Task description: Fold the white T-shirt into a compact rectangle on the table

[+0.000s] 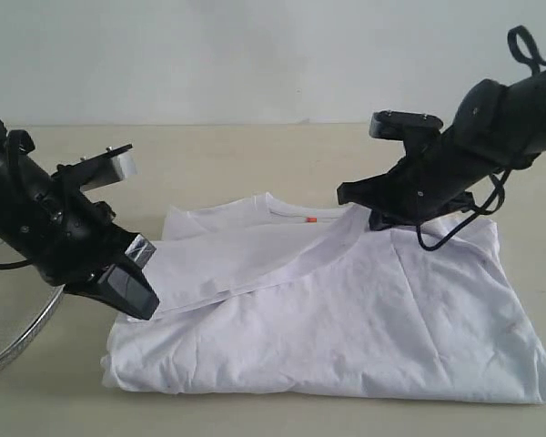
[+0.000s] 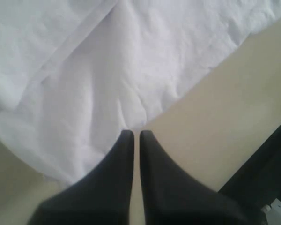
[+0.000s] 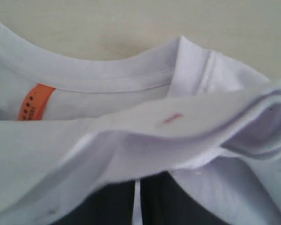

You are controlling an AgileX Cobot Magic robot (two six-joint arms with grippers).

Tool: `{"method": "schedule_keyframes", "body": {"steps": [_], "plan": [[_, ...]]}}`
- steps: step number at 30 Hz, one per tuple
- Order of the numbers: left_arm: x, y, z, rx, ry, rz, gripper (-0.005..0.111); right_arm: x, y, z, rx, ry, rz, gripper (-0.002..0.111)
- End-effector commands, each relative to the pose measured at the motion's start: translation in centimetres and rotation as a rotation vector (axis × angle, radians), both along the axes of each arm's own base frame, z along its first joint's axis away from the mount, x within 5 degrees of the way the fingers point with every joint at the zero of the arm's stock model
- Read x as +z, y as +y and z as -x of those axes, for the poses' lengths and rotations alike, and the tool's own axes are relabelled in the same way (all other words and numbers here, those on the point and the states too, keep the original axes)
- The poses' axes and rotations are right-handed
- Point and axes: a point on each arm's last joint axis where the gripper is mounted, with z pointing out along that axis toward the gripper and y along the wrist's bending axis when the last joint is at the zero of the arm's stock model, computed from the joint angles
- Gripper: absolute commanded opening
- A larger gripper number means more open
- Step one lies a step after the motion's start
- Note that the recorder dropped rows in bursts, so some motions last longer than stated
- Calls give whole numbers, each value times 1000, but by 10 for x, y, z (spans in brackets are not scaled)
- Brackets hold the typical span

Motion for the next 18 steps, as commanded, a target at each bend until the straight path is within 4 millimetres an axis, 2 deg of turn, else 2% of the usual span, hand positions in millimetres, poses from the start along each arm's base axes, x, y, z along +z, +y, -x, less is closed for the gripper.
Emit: {"method": "schedule_keyframes", "body": {"steps": [1,6,10,18], "plan": [[4,-1,-1,0,-19,10,5,-5,-2,-8,-26,-68,26,0],[4,-1,-1,0,-19,10,5,-3,-8,-14,-57,-124,42,0],[4,-1,-1,0,-19,10,5,-2,-21,-16,-85,-141,56,0],[4,-1,-1,1,-21,10,5,-4,-68,-17,-151,-121,94,0]]}}
